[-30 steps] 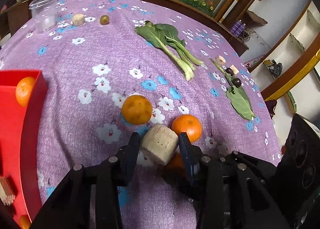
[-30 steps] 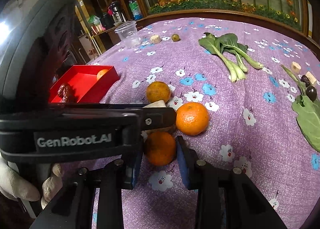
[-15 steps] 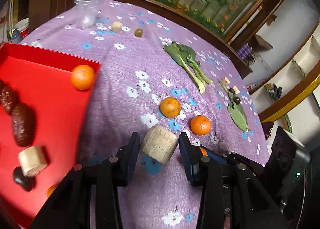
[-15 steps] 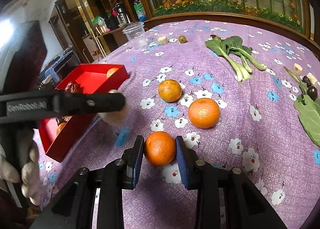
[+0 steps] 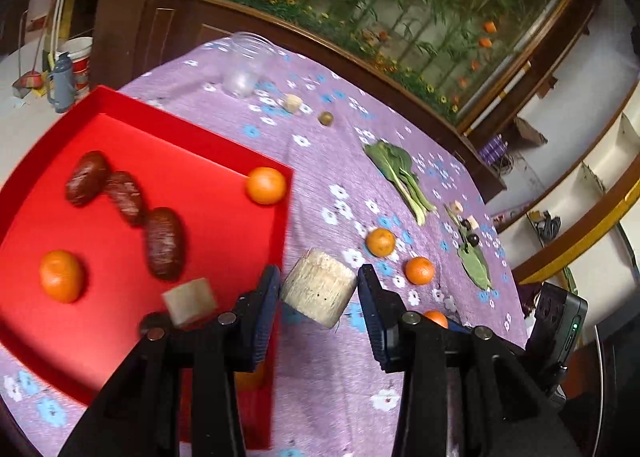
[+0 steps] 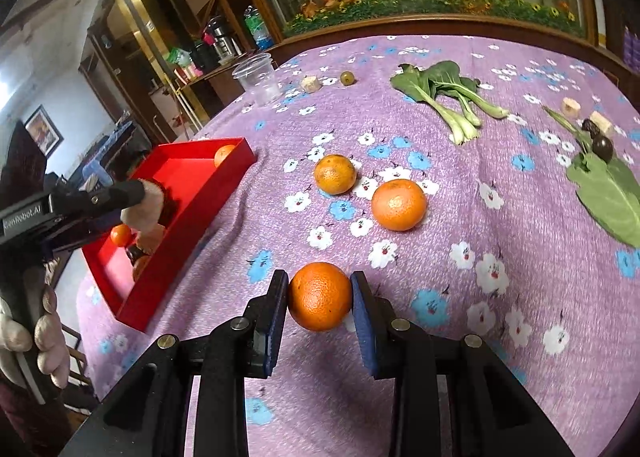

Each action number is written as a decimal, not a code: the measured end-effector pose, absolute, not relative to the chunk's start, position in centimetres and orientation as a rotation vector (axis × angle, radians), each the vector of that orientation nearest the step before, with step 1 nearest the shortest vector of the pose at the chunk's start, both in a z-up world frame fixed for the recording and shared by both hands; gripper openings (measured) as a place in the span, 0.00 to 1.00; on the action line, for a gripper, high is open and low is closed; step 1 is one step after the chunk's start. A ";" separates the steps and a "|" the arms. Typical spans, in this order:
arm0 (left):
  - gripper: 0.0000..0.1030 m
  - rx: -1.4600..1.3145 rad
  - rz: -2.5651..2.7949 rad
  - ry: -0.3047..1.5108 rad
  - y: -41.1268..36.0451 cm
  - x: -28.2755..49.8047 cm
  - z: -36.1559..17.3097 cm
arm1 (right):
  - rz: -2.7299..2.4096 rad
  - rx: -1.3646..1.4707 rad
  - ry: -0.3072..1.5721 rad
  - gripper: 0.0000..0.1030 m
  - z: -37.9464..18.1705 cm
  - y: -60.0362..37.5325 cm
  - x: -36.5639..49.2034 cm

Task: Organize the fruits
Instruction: 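Carry the cube and orange over the red tray and open both grippers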

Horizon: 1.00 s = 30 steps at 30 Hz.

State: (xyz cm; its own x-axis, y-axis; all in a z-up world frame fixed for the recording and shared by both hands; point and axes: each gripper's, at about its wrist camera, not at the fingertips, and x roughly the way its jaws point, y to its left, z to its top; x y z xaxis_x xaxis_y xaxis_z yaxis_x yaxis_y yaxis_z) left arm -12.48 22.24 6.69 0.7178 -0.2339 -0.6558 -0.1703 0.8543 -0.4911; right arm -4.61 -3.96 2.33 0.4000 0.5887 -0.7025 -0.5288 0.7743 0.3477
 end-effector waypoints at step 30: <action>0.38 -0.589 0.222 0.700 32.4 -19.5 5.0 | 1.016 -0.117 0.946 0.34 4.8 15.0 -12.3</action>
